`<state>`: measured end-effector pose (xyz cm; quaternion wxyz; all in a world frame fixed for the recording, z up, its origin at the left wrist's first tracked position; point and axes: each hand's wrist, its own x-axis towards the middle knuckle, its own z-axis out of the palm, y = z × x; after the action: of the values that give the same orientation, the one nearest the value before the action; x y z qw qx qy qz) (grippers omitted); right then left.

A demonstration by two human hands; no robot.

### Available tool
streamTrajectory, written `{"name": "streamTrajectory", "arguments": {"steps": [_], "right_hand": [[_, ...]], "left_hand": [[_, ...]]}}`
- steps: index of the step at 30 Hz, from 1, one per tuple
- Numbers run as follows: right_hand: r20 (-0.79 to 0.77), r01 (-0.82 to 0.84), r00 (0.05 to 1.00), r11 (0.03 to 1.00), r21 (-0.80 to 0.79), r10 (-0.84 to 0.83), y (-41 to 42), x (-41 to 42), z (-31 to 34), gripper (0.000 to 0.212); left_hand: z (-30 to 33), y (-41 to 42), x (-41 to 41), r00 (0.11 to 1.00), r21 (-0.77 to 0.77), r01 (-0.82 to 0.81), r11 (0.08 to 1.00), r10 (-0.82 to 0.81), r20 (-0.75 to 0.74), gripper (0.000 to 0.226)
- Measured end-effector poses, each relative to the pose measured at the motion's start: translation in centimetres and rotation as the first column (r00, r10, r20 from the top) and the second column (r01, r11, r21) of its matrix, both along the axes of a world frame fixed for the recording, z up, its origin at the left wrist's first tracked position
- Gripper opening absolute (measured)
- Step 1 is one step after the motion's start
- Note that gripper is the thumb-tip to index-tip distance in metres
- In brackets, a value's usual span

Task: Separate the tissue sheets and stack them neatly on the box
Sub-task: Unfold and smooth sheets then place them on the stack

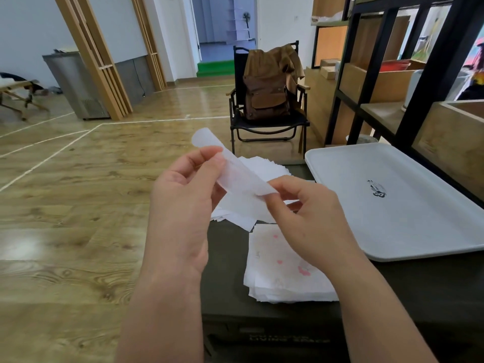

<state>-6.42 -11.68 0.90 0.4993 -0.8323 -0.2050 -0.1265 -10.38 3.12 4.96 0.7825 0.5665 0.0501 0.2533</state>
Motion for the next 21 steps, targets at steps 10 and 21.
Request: {"name": "streamTrajectory", "arguments": {"steps": [10, 21], "right_hand": [[-0.392, -0.092, 0.906, 0.978, 0.188, 0.16, -2.1, 0.1, 1.1, 0.027], [-0.53, 0.107, 0.845, 0.951, 0.289, 0.066, -3.0, 0.7, 1.0, 0.03]], "left_hand": [[-1.3, 0.6, 1.0, 0.989, 0.046, 0.131, 0.99, -0.127, -0.08, 0.038], [-3.3, 1.1, 1.1, 0.971, 0.777, 0.198, 0.597, -0.013, -0.237, 0.023]]}}
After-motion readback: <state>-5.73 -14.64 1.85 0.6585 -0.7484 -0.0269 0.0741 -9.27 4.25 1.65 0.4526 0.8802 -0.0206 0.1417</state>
